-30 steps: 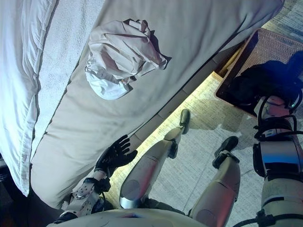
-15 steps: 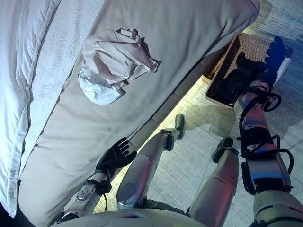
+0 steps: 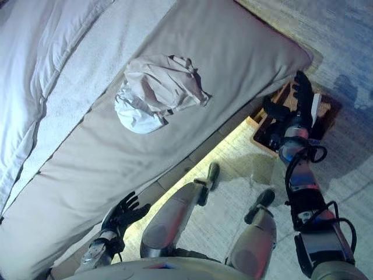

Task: Pick up the clothes from the bed and place them into the basket

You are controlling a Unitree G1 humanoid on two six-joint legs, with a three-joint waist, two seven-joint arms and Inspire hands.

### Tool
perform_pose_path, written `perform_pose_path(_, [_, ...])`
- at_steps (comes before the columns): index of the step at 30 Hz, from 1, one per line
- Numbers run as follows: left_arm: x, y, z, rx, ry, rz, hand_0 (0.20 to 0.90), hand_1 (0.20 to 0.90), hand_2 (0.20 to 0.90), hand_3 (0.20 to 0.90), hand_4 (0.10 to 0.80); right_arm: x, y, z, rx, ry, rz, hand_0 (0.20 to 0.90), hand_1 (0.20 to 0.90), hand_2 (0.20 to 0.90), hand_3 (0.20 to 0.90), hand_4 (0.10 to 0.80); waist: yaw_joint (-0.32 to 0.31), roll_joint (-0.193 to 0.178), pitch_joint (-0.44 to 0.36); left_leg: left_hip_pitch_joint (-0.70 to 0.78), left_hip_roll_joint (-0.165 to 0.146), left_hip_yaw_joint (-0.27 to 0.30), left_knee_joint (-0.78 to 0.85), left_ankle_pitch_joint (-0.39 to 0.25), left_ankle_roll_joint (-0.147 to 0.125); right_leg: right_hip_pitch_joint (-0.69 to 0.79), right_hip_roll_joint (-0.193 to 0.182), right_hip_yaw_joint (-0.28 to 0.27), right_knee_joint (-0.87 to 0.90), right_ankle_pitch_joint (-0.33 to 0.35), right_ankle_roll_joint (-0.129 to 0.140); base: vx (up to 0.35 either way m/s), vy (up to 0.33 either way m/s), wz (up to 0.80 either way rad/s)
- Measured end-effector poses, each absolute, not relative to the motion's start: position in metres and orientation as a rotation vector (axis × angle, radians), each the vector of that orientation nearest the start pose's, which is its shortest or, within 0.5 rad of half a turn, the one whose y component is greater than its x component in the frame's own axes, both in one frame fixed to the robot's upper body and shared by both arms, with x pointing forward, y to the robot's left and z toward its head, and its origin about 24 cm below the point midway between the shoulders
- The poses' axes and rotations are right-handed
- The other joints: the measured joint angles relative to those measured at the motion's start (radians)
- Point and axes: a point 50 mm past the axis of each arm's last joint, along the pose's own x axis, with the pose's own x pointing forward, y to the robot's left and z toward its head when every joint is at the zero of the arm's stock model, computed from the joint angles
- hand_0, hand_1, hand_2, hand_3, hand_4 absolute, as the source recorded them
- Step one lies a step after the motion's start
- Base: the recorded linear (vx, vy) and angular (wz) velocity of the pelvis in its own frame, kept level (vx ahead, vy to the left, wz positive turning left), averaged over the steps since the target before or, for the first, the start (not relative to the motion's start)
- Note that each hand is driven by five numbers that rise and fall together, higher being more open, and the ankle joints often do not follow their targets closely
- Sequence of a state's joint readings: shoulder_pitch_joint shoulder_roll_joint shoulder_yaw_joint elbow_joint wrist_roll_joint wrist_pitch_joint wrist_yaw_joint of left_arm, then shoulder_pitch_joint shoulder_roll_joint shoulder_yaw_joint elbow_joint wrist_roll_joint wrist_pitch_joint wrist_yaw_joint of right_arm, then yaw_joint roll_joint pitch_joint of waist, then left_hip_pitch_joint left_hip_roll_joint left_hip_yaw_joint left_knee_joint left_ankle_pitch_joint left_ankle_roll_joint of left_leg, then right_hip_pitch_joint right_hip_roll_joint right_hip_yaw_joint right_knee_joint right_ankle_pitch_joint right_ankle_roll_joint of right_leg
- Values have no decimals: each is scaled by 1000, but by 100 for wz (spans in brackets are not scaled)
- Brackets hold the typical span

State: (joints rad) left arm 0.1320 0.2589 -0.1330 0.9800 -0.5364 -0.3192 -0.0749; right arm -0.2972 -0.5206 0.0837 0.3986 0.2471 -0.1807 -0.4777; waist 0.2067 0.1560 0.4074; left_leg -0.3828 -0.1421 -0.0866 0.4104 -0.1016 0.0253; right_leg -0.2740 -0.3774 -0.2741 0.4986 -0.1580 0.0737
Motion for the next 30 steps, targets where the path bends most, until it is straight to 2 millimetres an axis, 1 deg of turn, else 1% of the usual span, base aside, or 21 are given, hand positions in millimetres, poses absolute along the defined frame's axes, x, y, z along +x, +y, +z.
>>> perform_pose_path(1, [110, 240, -134, -159, 753, 271, 900, 900, 900, 900, 800, 297, -267, 77, -266, -125, -477, 900, 900, 900, 900, 800, -9, -9, -12, 7, -5, -6, -12, 0, 0, 1, 10, 34, 35, 0, -1, 260, -221, 106])
perform_pose_path(2, [115, 240, -131, -153, 738, 276, 900, 900, 900, 900, 800, 294, -263, 70, -259, -104, -460, 900, 900, 900, 900, 800, -4, -16, -25, 42, -21, -68, -58, 48, 18, -15, 72, 76, 111, -7, -2, 250, -262, 65])
perform_pose_path(3, [117, 241, -130, -146, 736, 279, 900, 900, 900, 900, 800, 294, -261, 68, -249, -100, -455, 900, 900, 900, 900, 800, -11, -8, -26, 58, -14, -98, -87, 80, 39, -14, 119, 97, 112, -8, -3, 283, -362, 92])
perform_pose_path(4, [125, 242, -127, -133, 725, 270, 900, 900, 900, 900, 800, 291, -260, 64, -246, -88, -452, 900, 900, 900, 900, 800, -31, -6, -28, 100, -13, -175, -165, 124, 7, -3, 205, 138, 67, -18, -19, 269, -357, 114])
perform_pose_path(5, [131, 242, -125, -129, 710, 269, 900, 900, 900, 900, 800, 287, -262, 61, -250, -77, -453, 900, 900, 900, 900, 800, -53, -3, -29, 122, -9, -230, -211, 156, -30, 5, 263, 182, 14, -33, -48, 320, -389, 187])
perform_pose_path(6, [140, 242, -121, -125, 681, 268, 900, 900, 900, 900, 800, 279, -265, 54, -254, -55, -458, 900, 900, 900, 900, 800, -87, -7, -33, 159, -8, -311, -275, 158, -73, 17, 350, 247, -103, -30, -52, 279, -302, 205])
perform_pose_path(7, [150, 240, -120, -122, 672, 258, 900, 900, 900, 900, 800, 271, -269, 47, -261, -34, -461, 900, 900, 900, 900, 800, -115, -19, -35, 179, -8, -319, -302, 128, -36, 18, 388, 326, -190, -22, -49, 243, -277, 222])
perform_pose_path(8, [152, 240, -120, -108, 676, 248, 900, 900, 900, 900, 800, 265, -270, 40, -262, -9, -460, 900, 900, 900, 900, 800, -135, -37, -39, 199, -16, -318, -312, 117, -1, 11, 388, 364, -245, 3, -44, 177, -261, 176])
perform_pose_path(9, [152, 239, -120, -95, 681, 247, 900, 900, 900, 900, 800, 259, -271, 31, -262, 22, -451, 900, 900, 900, 900, 800, -148, -49, -44, 217, -24, -356, -304, 118, 1, -1, 391, 391, -248, 43, -40, 129, -236, 130])
perform_pose_path(10, [150, 239, -121, -91, 685, 253, 900, 900, 900, 900, 800, 256, -270, 27, -260, 39, -447, 900, 900, 900, 900, 800, -153, -55, -50, 222, -23, -354, -300, 120, 5, 1, 386, 390, -256, 58, -41, 134, -272, 108])
perform_pose_path(11, [142, 242, -122, -85, 696, 269, 900, 900, 900, 900, 800, 251, -268, 19, -247, 69, -438, 900, 900, 900, 900, 800, -154, -84, -74, 224, -22, -347, -301, 122, 19, 1, 363, 362, -240, 75, -32, 126, -232, 82])
perform_pose_path(13, [130, 242, -125, -60, 723, 285, 900, 900, 900, 900, 800, 238, -272, 6, -215, 125, -451, 900, 900, 900, 900, 800, -128, -133, -141, 230, 13, -333, -350, 69, 76, 26, 350, 278, -292, 108, -44, 94, -163, 112])
perform_pose_path(14, [131, 243, -126, -32, 738, 264, 900, 900, 900, 900, 800, 234, -276, 3, -203, 136, -471, 900, 900, 900, 900, 800, -134, -156, -147, 230, 43, -237, -327, 53, 60, 72, 328, 196, -359, 162, -62, 61, -55, 176])
perform_pose_path(16, [130, 237, -129, 7, 768, 213, 900, 900, 900, 900, 800, 223, -290, 2, -165, 147, -544, 900, 900, 900, 900, 800, -161, -158, -150, 197, 153, 0, -202, 32, 3, 168, 323, 34, -427, 176, -76, 59, 74, 203])
perform_pose_path(17, [129, 235, -130, 30, 785, 189, 900, 900, 900, 900, 800, 218, -295, 2, -157, 151, -572, 900, 900, 900, 900, 800, -175, -164, -156, 197, 197, 82, -183, 32, -30, 197, 318, -27, -438, 173, -76, 58, 167, 192])
perform_pose_path(18, [126, 232, -132, 50, 798, 166, 900, 900, 900, 900, 800, 215, -299, 3, -146, 149, -591, 900, 900, 900, 900, 800, -186, -173, -173, 199, 232, 150, -186, 39, -57, 209, 317, -65, -450, 157, -70, 53, 189, 152])
perform_pose_path(20, [122, 226, -136, 73, 834, 125, 900, 900, 900, 900, 800, 217, -303, 11, -134, 115, -601, 900, 900, 900, 900, 800, -184, -176, -188, 240, 285, 221, -241, 60, -95, 217, 320, -110, -464, 156, -66, 81, 192, 91])
perform_pose_path(24, [115, 224, -139, 93, 871, 111, 900, 900, 900, 900, 800, 225, -301, 12, -100, 135, -561, 900, 900, 900, 900, 800, -181, -172, -190, 366, 257, 197, -358, 67, -101, 216, 328, -120, -454, 156, -66, 71, 163, 16])
perform_pose_path(27, [115, 230, -138, 111, 872, 119, 900, 900, 900, 900, 800, 220, -304, -2, -104, 211, -558, 900, 900, 900, 900, 800, -180, -165, -197, 418, 226, 170, -408, 92, -72, 196, 337, -106, -406, 154, -63, 49, 92, -17])
perform_pose_path(29, [119, 239, -135, 135, 877, 129, 900, 900, 900, 900, 800, 210, -308, -16, -118, 296, -557, 900, 900, 900, 900, 800, -192, -170, -205, 424, 202, 173, -420, 97, -53, 149, 294, -87, -303, 140, -35, 94, -46, -11])
perform_pose_path(30, [121, 244, -134, 152, 874, 143, 900, 900, 900, 900, 800, 207, -309, -22, -133, 339, -558, 900, 900, 900, 900, 800, -216, -167, -206, 430, 194, 167, -431, 93, -59, 115, 272, -49, -233, 140, -34, 87, -130, 21])
